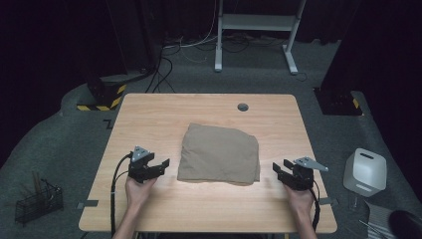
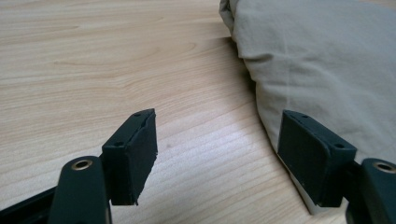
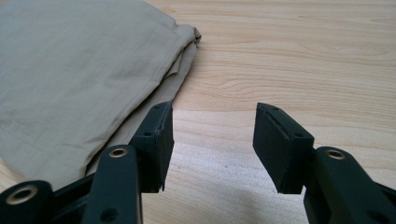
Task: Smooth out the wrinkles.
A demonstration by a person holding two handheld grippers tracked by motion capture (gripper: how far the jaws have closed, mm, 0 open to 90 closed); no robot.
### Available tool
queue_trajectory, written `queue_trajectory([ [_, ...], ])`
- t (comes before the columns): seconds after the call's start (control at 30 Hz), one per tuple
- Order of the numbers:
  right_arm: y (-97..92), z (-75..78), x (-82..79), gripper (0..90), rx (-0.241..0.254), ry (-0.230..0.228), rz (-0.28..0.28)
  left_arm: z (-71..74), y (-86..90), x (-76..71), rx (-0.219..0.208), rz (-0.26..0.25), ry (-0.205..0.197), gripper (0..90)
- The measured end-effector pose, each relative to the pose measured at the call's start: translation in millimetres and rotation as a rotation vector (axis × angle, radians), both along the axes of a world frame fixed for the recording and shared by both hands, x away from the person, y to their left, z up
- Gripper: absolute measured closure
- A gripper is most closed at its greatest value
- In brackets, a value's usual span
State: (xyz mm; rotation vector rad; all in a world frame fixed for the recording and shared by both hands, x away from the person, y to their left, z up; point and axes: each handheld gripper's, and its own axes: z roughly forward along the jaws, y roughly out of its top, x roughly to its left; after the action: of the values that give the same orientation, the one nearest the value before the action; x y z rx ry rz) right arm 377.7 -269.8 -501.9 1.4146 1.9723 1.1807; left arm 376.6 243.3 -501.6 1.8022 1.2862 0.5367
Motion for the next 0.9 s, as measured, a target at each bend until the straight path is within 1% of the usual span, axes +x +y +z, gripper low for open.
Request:
queue_trajectory([
  [0.07,-0.3,-0.9,-0.3,47.9,-0.010,-0.001,0.000,-2.4,0.6,-1.0,0.008,0.003,0.004,28.9],
  [0.1,-0.4,-1.6,-0.6,47.9,-0.015,0.002,-0.001,-3.3,0.6,-1.4,0.006,0.005,0.008,28.8],
  [0.23,-1.0,-4.8,-1.0,47.9,-0.024,0.015,-0.011,-7.5,1.4,-2.8,0.021,0.014,0.016,28.9],
  [0.37,-2.0,-7.8,-0.8,47.9,-0.041,0.026,-0.019,-11.7,1.4,-3.3,0.046,0.018,0.026,28.8],
  [0.4,-2.4,-8.7,-0.6,47.9,-0.047,0.029,-0.019,-12.6,1.3,-3.4,0.046,0.021,0.029,28.8],
  [0.53,-2.8,-11.4,0.4,47.9,-0.067,0.043,-0.025,-17.9,2.5,-2.9,0.059,0.034,0.043,28.9],
  [0.6,-3.1,-13.0,1.0,47.8,-0.074,0.049,-0.027,-19.9,3.5,-2.5,0.073,0.041,0.049,28.9],
  [0.7,-3.2,-15.5,1.8,47.8,-0.087,0.058,-0.033,-22.8,3.8,-2.1,0.074,0.052,0.057,28.9],
  [0.73,-3.3,-16.1,2.0,47.8,-0.089,0.063,-0.033,-23.3,4.7,-1.9,0.087,0.053,0.059,29.0],
  [0.87,-4.1,-18.8,3.3,47.8,-0.104,0.071,-0.038,-25.9,4.9,-0.9,0.094,0.067,0.069,28.9],
  [0.9,-4.2,-18.8,3.4,47.8,-0.105,0.069,-0.038,-25.7,5.5,-0.8,0.099,0.067,0.064,29.0],
])
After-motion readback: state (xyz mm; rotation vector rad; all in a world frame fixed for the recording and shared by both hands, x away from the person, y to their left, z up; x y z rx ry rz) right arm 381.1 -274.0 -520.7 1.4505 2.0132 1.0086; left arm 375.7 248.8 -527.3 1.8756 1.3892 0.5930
